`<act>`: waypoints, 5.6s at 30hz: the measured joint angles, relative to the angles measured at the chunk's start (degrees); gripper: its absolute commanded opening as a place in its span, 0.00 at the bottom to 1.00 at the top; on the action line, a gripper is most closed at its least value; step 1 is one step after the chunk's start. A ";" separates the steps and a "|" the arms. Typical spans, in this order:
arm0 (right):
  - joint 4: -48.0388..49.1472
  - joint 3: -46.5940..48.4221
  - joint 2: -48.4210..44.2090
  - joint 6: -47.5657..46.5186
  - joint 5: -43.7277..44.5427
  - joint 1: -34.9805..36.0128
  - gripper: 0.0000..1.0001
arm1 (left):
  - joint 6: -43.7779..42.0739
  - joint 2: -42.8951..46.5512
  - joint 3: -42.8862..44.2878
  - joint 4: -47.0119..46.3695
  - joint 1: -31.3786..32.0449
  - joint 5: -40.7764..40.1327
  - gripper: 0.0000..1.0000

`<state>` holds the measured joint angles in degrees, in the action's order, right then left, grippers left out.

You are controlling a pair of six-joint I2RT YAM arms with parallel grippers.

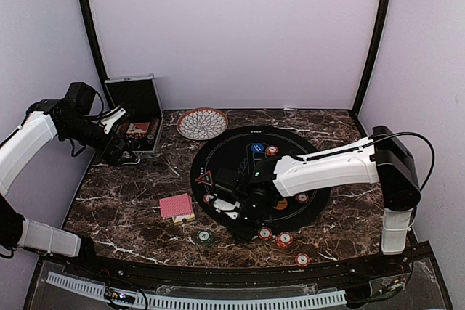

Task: Distribute texas hold em gaming equipment

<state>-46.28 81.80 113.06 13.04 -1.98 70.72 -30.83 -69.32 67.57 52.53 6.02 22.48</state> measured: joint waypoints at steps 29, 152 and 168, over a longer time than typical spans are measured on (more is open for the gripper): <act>-2.40 1.44 -0.57 -0.37 -0.59 -0.04 0.16 | -0.04 0.00 0.00 0.04 0.00 0.02 0.99; 3.02 -3.06 -0.79 -7.19 -4.61 -2.71 0.79 | -0.50 0.00 0.66 1.18 0.26 0.87 0.99; 3.30 -3.08 -0.11 -6.95 -5.57 -2.10 0.47 | -0.52 -0.02 0.66 1.18 0.26 0.85 0.99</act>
<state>-42.98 78.72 112.95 6.09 -7.55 68.62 -31.35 -69.34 68.23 53.71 6.28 23.33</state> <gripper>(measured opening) 0.503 0.988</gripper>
